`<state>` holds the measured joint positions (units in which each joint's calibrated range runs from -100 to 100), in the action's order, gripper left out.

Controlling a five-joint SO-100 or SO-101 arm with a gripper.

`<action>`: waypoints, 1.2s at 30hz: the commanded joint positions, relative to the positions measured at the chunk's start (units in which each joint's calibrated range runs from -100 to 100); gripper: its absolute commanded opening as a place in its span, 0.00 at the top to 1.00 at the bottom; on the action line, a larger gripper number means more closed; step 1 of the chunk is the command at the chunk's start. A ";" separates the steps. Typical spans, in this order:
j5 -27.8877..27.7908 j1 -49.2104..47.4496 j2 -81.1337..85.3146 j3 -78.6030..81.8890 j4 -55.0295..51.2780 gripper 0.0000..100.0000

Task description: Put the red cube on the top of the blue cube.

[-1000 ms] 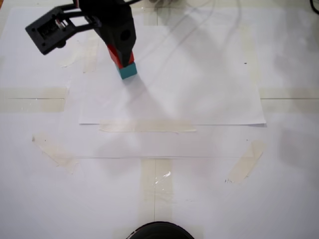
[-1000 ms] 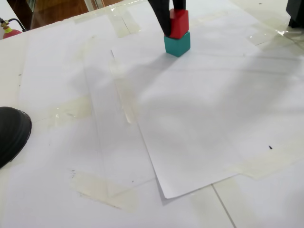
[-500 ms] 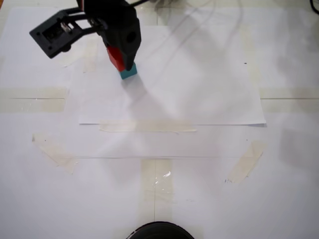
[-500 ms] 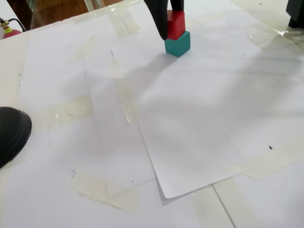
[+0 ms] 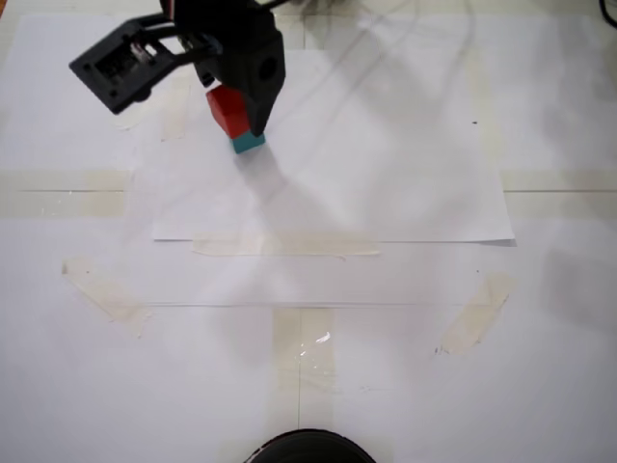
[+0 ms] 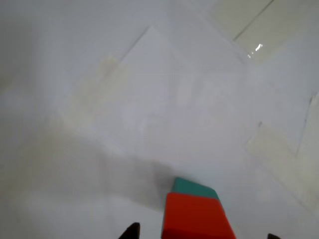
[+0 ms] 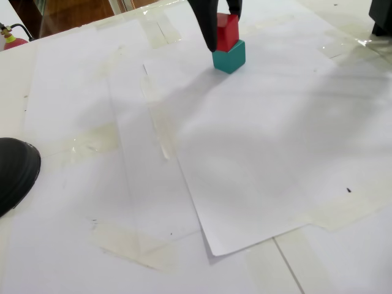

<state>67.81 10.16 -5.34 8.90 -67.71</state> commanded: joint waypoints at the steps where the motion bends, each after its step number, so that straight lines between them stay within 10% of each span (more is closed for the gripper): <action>1: -0.93 -0.09 7.83 1.58 2.52 0.62; 21: -1.37 -2.74 21.04 10.84 4.81 0.60; 36: -3.86 -5.16 60.36 35.08 -2.29 0.73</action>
<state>65.91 5.56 39.96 39.99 -66.41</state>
